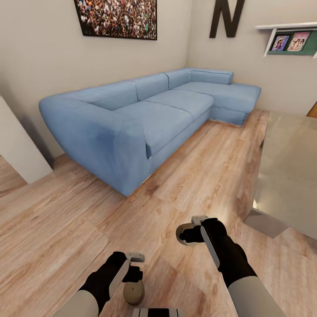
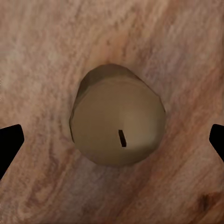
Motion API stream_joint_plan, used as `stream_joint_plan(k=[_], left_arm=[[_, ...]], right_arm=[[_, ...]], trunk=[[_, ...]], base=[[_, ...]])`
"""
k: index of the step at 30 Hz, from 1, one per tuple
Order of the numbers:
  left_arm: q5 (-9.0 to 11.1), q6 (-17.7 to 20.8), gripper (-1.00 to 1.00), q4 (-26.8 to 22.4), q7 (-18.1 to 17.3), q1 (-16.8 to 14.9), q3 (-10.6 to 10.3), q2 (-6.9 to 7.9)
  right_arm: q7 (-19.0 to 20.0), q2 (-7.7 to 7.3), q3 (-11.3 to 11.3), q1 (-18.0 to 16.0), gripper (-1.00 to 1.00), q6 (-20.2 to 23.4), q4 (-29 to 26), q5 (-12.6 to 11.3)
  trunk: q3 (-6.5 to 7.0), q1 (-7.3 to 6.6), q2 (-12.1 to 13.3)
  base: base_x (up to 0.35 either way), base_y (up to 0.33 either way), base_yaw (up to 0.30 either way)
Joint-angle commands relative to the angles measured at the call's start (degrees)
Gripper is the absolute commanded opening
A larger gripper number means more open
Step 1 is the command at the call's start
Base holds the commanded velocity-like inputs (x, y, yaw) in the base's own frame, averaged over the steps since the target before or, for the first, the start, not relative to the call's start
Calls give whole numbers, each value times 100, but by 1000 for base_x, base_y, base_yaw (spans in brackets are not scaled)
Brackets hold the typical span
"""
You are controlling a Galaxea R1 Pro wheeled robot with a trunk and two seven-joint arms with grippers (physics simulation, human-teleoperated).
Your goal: Place each of the two pumpkins and all three candles from the living room inside a cabinet in the living room (use any cabinet), then make sure every cabinet is closed, and position the cauldron so it is next to a table in the living room.
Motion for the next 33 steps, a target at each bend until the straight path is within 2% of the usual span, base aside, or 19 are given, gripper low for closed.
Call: stream_joint_plan(k=[1, 4, 8, 14, 18, 22, 33], left_arm=[[63, 13, 100, -7, 51, -2, -23, 4], [70, -4, 100, -22, 51, -2, -14, 4], [76, -321, 100, -10, 38, -14, -7, -4], [77, -454, 100, 2, 19, -19, -6, -5], [82, -717, 100, 22, 5, -24, -6, -5], [85, -812, 100, 149, -4, -28, -6, -5], [95, -841, 100, 212, -20, -29, -6, -5]], right_arm=[[-4, 0, 0, -3, -100, 24, -5, -15], [-3, 0, 0, -3, -100, 24, -5, -15], [-4, 0, 6, -3, -100, 24, -5, -13], [-6, 0, 8, -3, -100, 24, -14, -11], [-3, 0, 9, -3, -100, 24, -20, -12], [-5, 0, 9, -3, -100, 24, -22, -12], [-6, 0, 9, -3, -100, 24, -21, -12]], trunk=[[-5, -1, -2], [-5, -1, -2], [-5, -1, -2], [-5, -1, -2], [-5, -1, -2], [-5, -1, -2], [-248, 28, -17]], base=[[36, 0, 0], [14, 0, 0], [3, 0, 0], [0, 0, 0], [0, 0, 0], [0, 0, 0], [0, 0, 0]])
